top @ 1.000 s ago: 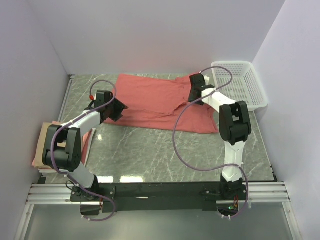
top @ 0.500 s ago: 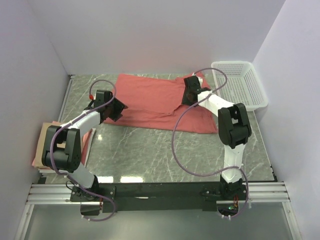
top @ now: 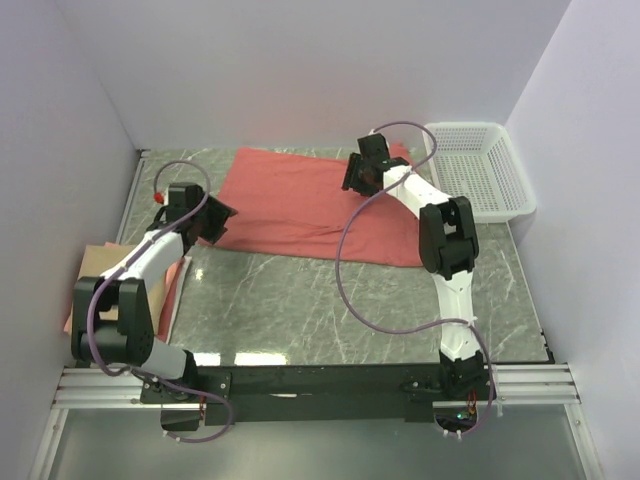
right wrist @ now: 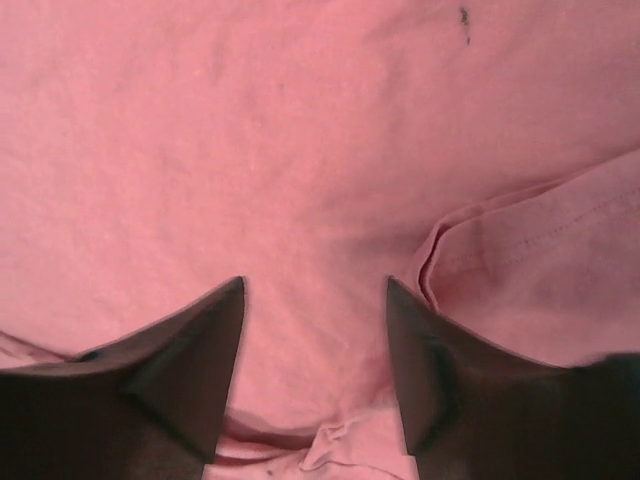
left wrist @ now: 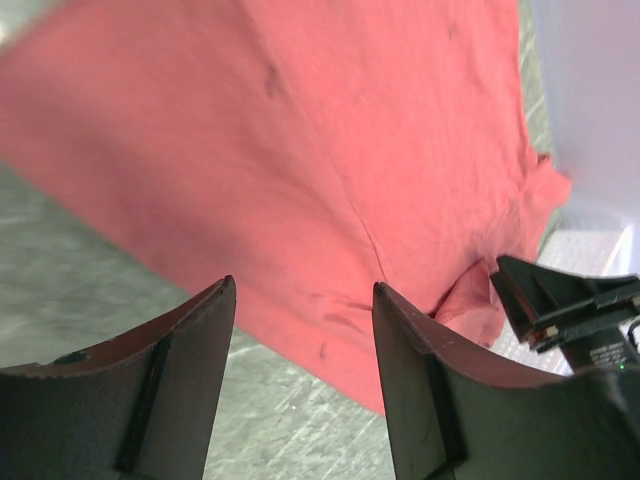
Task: Fold and stack the t-shirts
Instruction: Fold the tshirt
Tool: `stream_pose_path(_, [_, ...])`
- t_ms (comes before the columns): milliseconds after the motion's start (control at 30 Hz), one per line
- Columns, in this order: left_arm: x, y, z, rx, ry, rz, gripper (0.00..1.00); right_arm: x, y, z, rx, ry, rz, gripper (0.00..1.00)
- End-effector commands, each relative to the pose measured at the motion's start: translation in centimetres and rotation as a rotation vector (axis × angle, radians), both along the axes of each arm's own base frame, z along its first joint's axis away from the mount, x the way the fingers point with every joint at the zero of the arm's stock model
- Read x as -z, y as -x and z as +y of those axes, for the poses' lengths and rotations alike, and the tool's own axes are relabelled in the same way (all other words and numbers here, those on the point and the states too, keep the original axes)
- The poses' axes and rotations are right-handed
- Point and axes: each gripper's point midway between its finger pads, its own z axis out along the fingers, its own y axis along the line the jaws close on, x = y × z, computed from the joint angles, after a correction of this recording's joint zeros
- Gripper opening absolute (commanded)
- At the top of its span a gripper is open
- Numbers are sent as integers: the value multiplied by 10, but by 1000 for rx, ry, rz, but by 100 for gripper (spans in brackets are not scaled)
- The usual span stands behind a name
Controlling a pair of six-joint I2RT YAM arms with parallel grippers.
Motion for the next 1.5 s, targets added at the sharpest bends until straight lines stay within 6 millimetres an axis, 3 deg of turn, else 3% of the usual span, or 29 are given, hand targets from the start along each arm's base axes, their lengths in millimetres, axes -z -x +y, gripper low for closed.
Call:
stream_pose_path(0, [-8, 9, 17, -27, -32, -31, 63, -74, -3, -2, 9, -57, -126, 67])
stream_pose_path(67, [-7, 16, 24, -45, -28, -33, 63, -96, 0, -19, 60, -50, -164, 67])
stream_pose_path(133, [-7, 19, 27, -52, -25, -36, 63, -103, 6, -30, 112, -43, -170, 65])
stream_pose_path(167, [-8, 20, 29, -56, -24, -42, 63, -89, 17, -39, 139, -22, -139, 64])
stream_pose_path(200, [-6, 22, 29, -56, -23, -39, 63, -102, 21, -42, 165, -39, -173, 62])
stream_pose_path(300, [-5, 26, 27, -50, -13, -43, 63, -85, 43, -60, 231, -34, -154, 57])
stream_pose_path(333, [-4, 27, 27, -47, -13, -42, 63, -65, 56, -65, 241, -23, -116, 55])
stream_pose_path(367, [-4, 27, 26, -43, -12, -42, 62, -61, 58, -70, 254, -31, -113, 50])
stream_pose_path(500, [-5, 24, 25, -36, -6, -47, 62, -36, 65, -67, 236, -42, -50, 24])
stream_pose_path(600, [-5, 21, 23, -28, 3, -46, 62, -20, 60, -58, 217, -62, -15, 18])
stream_pose_path(867, [-6, 14, 21, -25, 10, -49, 62, 3, 38, -34, 167, -134, 27, 17])
stream_pose_path(1100, [-2, 11, 20, -21, 13, -40, 62, 4, 19, -16, 142, -191, 15, 18])
stream_pose_path(1233, [2, 9, 20, -19, 11, -29, 62, -1, 13, -7, 131, -233, 2, 20])
stream_pose_path(1467, [3, 7, 21, -18, 6, -25, 62, 19, 11, 6, 114, -254, 51, 21])
